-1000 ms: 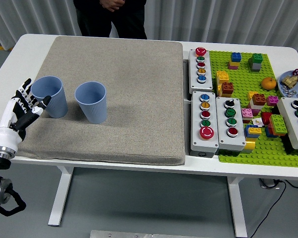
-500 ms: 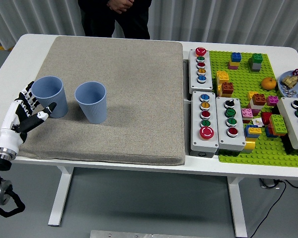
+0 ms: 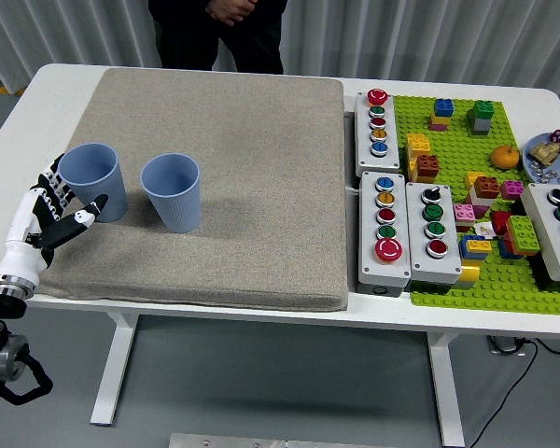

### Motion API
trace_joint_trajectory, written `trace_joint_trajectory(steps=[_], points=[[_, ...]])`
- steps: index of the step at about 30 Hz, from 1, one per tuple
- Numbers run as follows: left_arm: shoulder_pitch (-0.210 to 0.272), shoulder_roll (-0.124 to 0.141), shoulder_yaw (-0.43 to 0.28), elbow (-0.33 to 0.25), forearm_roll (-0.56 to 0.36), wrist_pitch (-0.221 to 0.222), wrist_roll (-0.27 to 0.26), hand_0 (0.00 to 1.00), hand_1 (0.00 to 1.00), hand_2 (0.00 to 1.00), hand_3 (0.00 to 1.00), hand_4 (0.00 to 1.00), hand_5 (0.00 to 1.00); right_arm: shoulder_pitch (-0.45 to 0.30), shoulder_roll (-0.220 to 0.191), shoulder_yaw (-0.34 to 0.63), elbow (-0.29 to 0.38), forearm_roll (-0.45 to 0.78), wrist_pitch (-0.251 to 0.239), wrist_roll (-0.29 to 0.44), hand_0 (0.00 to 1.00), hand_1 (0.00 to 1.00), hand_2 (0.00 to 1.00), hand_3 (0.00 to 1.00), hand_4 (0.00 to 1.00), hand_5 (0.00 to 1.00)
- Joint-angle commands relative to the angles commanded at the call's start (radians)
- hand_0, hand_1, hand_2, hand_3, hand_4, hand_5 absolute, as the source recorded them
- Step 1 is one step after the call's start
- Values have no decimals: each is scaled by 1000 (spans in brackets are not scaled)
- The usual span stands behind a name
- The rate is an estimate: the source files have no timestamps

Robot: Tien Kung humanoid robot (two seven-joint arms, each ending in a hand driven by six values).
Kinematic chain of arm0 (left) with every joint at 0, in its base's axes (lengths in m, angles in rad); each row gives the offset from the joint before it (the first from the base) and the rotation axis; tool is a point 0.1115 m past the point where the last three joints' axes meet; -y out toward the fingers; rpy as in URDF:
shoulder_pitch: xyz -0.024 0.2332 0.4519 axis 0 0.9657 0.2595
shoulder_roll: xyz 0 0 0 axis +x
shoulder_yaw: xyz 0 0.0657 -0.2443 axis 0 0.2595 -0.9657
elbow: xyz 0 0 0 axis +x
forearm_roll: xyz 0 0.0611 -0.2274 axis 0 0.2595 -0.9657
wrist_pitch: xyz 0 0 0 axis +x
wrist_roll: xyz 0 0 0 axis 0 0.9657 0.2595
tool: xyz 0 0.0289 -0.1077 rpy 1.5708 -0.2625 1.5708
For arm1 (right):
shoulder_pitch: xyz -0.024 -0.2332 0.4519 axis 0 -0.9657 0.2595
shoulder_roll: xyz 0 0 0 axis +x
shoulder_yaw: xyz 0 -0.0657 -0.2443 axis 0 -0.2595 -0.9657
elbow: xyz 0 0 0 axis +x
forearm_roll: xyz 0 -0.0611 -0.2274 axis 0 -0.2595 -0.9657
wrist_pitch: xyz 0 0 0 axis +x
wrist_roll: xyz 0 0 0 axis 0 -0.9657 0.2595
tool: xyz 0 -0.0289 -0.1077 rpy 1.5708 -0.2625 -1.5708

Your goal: Pick cup pour cup place

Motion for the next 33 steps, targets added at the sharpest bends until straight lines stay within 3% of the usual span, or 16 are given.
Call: trace_joint_trajectory(steps=[8,33], points=[[-28,-11,18,46,7,10,-7,941,933,998,998,825,149,4,0,-3,0,7,-1,1,741,706,730,643,218,419],[-51,-24,43,91,-3,10,-6,939,931,998,998,818,154,7,-1,-5,0,14,-1,2,740,707,731,643,216,416]])
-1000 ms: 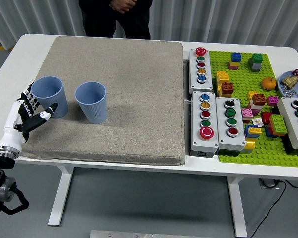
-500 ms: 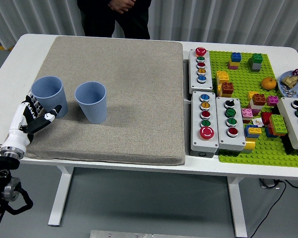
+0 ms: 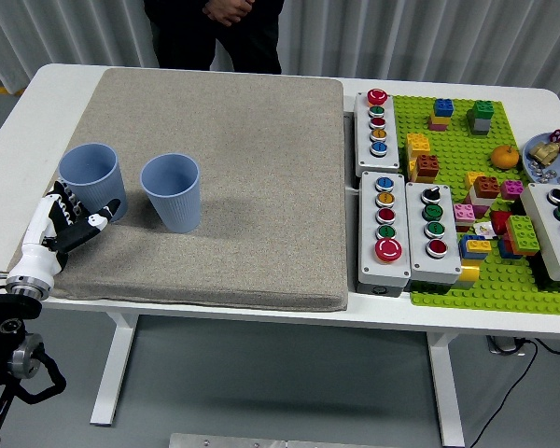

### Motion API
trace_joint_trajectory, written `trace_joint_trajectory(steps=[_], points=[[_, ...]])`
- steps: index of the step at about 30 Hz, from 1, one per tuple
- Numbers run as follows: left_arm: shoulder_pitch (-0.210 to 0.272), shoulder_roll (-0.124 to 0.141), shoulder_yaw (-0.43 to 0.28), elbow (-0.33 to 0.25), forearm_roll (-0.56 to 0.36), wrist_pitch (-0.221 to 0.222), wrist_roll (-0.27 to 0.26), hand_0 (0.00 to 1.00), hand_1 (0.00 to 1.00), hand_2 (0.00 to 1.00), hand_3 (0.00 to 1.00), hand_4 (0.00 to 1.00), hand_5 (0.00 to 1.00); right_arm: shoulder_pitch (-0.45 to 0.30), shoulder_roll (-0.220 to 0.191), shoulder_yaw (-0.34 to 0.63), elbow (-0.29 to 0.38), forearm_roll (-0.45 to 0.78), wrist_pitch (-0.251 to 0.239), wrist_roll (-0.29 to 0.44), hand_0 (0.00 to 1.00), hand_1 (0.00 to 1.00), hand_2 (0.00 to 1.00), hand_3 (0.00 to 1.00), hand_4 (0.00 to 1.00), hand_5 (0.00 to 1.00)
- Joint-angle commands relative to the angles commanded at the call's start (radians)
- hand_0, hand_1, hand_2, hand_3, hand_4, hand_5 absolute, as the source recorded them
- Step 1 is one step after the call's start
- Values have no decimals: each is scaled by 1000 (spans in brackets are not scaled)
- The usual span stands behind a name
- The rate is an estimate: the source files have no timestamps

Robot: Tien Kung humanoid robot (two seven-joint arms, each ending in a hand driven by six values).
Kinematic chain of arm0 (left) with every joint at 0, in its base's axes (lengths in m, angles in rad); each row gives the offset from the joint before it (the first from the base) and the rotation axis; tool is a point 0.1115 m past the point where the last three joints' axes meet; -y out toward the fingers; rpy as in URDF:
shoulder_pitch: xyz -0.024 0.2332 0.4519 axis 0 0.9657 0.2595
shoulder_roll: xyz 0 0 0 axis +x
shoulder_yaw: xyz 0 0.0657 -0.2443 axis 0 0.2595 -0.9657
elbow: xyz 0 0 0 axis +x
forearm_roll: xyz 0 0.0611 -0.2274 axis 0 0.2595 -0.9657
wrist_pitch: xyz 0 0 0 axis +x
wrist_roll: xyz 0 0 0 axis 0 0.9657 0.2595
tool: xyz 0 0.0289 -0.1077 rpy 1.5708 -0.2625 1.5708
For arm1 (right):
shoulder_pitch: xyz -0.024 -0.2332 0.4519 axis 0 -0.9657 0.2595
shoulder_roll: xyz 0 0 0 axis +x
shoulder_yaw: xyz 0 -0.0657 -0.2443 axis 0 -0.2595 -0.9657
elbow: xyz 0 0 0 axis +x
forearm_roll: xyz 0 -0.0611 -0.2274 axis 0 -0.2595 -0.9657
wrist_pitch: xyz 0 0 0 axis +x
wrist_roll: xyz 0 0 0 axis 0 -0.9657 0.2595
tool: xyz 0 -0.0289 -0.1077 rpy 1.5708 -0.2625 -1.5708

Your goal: Pick cup pour cup place

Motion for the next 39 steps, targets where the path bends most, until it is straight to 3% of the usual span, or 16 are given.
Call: trace_joint_trajectory(steps=[12,28,29,34,35,39], points=[[-30,-10,9,45,20,6,1,937,929,998,998,811,159,1,-1,-3,0,4,0,0,740,707,732,644,215,416],[-42,-16,11,57,6,10,4,907,902,998,998,807,165,-2,0,-3,0,1,0,0,741,707,732,645,215,418],[-44,-17,11,57,6,11,4,862,877,998,998,804,170,-3,0,-2,0,0,1,0,741,708,732,645,215,418],[-52,-20,16,57,8,19,8,862,877,998,998,804,170,-5,0,-2,0,-2,2,0,741,708,732,645,215,418],[-52,-20,17,57,8,20,9,740,819,998,998,793,166,-5,-1,-2,0,-2,2,0,741,708,732,646,214,420],[-54,-22,20,60,12,24,11,740,819,998,998,793,166,-3,-1,-3,0,0,1,1,741,708,732,646,214,420]])
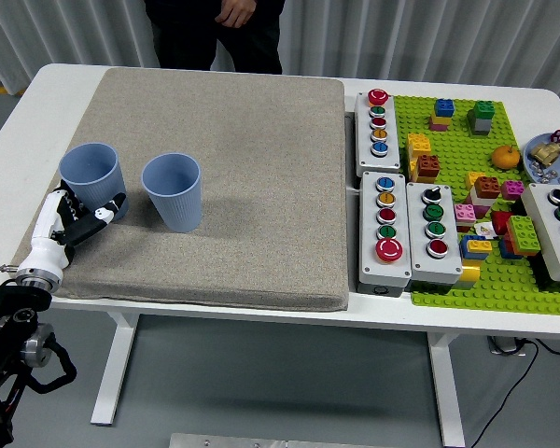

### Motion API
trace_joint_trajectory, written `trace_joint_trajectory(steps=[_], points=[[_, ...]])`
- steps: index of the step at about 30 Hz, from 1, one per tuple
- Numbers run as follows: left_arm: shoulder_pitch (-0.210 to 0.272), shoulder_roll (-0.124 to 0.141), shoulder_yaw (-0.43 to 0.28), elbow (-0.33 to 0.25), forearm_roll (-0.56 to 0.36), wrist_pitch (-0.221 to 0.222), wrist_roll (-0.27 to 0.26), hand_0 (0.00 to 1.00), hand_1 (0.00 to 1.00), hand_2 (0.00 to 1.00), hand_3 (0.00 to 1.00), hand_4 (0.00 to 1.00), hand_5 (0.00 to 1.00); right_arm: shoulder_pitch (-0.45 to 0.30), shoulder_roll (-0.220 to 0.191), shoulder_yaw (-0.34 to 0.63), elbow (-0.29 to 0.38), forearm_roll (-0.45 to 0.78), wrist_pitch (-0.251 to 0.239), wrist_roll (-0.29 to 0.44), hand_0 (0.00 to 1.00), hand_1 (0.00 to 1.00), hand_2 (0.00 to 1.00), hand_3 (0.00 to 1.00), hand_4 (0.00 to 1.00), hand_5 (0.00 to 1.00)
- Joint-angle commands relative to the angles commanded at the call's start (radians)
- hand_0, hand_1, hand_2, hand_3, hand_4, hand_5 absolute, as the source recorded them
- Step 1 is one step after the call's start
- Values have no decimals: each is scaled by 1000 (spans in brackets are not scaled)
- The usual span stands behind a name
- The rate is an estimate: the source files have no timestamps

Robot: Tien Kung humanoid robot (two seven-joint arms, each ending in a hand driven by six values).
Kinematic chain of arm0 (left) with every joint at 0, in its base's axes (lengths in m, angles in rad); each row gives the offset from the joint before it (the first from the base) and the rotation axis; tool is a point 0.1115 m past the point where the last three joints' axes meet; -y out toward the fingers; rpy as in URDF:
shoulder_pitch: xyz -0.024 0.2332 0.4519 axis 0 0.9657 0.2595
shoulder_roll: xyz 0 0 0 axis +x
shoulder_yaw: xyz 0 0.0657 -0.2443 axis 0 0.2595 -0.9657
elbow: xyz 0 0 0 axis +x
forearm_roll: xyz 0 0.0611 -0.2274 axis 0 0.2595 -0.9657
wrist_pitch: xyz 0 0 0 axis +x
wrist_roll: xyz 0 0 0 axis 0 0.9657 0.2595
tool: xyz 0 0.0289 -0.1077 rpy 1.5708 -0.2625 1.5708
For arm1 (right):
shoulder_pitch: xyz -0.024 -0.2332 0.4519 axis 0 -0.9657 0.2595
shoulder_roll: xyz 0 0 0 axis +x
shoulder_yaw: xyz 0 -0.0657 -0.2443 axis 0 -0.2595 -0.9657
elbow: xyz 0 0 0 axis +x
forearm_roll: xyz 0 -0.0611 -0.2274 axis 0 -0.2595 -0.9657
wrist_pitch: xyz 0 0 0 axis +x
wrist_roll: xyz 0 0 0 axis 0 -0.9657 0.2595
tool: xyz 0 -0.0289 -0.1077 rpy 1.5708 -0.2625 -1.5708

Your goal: Pick cup pour cup place

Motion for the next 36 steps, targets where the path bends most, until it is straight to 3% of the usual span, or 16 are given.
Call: trace_joint_trajectory(steps=[1,2,7,8,13,25,26,36], points=[[-1,-1,1,1,-1,2,0,740,819,998,998,793,166,1,0,0,0,2,0,0,741,708,732,646,214,420],[-2,-1,1,1,-1,3,0,666,773,998,998,757,143,1,0,-1,0,3,0,0,741,708,733,646,214,422],[-8,-2,1,2,-11,15,2,666,773,998,998,757,143,3,0,0,0,3,0,1,741,708,733,646,214,422],[-9,-3,1,3,-14,15,2,590,721,998,998,731,140,3,-1,1,0,3,0,1,741,708,733,646,214,422],[-11,-3,3,5,-33,12,4,590,721,998,998,731,140,3,0,1,0,3,0,1,741,708,733,646,214,422],[-4,-2,19,-7,-40,55,-12,547,661,978,987,675,118,7,-1,3,0,2,0,0,741,708,733,646,214,421],[-4,-2,20,-7,-43,62,-16,455,590,908,921,646,113,7,-1,3,0,3,0,1,741,708,733,645,215,419],[2,-3,22,-12,-45,85,-31,453,570,850,903,633,107,6,-1,5,0,1,0,0,741,708,732,645,216,417]])
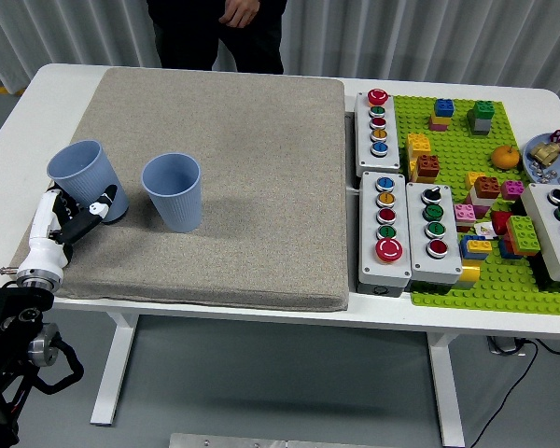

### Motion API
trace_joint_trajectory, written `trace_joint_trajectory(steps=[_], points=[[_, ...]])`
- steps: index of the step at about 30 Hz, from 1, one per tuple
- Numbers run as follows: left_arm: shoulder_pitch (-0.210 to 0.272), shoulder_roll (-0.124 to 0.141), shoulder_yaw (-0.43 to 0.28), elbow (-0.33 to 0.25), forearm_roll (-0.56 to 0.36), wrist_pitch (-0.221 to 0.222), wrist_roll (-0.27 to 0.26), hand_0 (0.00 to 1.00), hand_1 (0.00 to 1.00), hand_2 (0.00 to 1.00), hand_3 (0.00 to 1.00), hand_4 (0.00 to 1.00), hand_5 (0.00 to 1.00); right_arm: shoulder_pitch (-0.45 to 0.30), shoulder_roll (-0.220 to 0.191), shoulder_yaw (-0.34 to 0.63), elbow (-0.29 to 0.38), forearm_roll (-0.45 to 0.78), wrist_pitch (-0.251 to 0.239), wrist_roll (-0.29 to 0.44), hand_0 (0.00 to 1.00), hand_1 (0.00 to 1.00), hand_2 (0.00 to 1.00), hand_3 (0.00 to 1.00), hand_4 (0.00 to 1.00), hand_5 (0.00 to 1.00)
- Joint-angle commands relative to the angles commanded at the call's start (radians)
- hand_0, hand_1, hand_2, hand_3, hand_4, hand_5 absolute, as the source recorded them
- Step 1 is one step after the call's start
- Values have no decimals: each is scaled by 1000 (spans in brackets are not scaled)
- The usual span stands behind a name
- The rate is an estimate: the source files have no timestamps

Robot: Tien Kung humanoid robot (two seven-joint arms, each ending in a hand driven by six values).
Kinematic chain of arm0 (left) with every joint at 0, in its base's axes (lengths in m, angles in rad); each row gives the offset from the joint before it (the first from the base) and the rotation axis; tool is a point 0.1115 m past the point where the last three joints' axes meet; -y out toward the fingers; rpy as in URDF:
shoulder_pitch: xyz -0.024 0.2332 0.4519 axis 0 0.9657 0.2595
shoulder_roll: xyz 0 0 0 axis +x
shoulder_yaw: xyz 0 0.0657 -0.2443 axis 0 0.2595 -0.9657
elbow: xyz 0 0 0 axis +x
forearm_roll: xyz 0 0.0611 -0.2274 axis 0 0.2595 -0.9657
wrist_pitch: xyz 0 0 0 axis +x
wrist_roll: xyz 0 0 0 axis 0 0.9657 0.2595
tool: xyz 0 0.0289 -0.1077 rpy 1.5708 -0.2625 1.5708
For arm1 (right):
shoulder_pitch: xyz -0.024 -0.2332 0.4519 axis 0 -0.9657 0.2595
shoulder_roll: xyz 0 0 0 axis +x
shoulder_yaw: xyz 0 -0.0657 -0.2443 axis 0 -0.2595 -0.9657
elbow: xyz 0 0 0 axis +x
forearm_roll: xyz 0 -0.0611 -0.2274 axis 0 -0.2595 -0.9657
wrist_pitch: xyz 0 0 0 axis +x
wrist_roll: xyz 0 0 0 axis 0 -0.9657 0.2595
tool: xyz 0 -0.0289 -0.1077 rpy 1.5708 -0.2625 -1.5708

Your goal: Pick cup pour cup place

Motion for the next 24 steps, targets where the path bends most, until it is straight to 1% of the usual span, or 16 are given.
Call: trace_joint_trajectory(steps=[1,2,3,5,7,8,24], points=[[1,0,1,-1,0,7,-3,453,570,850,903,633,107,0,0,0,0,-1,0,0,741,708,732,645,216,417],[1,0,1,-2,0,10,-5,430,530,724,804,603,90,0,0,0,0,-1,0,0,741,708,730,644,217,415],[1,0,2,-3,0,12,-6,430,530,724,804,603,90,0,-1,0,0,-1,0,0,741,708,730,644,217,415],[3,0,14,-7,-16,59,-38,430,530,724,804,603,90,1,-1,-1,0,0,0,0,741,708,730,644,217,415],[4,-2,24,-10,-31,95,-63,430,530,724,804,603,90,1,-1,-1,0,1,0,0,741,708,730,644,217,415],[4,-2,26,-11,-34,101,-69,419,510,624,724,550,71,1,-1,-1,0,1,0,0,741,708,729,642,218,408],[14,-2,38,-15,-45,114,-80,417,508,620,712,531,74,-6,0,3,0,-9,1,-2,741,706,728,642,222,407]])
